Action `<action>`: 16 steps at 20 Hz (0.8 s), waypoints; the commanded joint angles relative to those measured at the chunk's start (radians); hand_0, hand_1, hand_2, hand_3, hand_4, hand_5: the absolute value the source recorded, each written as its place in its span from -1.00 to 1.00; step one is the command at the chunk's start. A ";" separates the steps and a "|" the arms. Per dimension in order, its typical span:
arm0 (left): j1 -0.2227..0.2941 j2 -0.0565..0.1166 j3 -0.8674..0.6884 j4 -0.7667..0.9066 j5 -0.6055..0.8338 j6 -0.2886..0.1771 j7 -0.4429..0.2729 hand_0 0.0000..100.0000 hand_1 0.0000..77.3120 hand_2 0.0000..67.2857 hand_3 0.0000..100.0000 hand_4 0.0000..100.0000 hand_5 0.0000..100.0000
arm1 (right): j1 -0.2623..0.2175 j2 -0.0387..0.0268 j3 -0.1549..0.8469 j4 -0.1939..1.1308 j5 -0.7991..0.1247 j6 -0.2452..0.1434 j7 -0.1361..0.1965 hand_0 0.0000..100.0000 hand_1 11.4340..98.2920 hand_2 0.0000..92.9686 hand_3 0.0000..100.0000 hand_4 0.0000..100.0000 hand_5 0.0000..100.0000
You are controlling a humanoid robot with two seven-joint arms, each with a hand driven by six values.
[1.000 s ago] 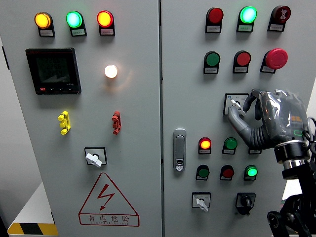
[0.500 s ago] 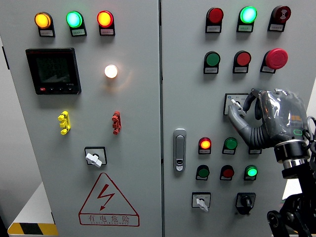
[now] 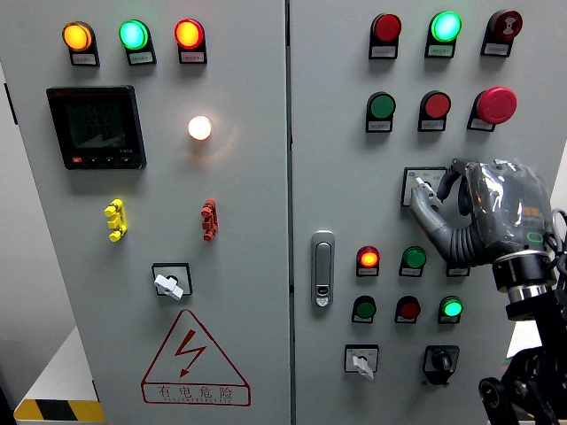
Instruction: Rotate and turn off gray switch
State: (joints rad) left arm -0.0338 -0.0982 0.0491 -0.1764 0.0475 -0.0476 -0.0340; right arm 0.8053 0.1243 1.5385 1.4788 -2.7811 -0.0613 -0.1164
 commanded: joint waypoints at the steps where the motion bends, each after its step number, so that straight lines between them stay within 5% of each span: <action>1: 0.000 0.000 0.000 0.000 0.000 0.000 -0.001 -1.00 -1.00 -0.70 -0.58 -0.76 -0.75 | 0.000 0.0000 0.000 0.001 0.000 0.000 -0.002 0.18 -0.48 0.46 0.97 0.69 1.00; 16: 0.000 0.000 0.000 0.000 0.000 0.000 0.000 -1.00 -1.00 -0.70 -0.59 -0.76 -0.75 | -0.001 0.0000 -0.001 0.000 0.000 -0.002 -0.002 0.43 -0.55 0.55 0.99 0.68 1.00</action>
State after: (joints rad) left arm -0.0338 -0.0982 0.0491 -0.1765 0.0471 -0.0478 -0.0344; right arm 0.8063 0.1238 1.5381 1.4788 -2.7802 -0.0613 -0.1182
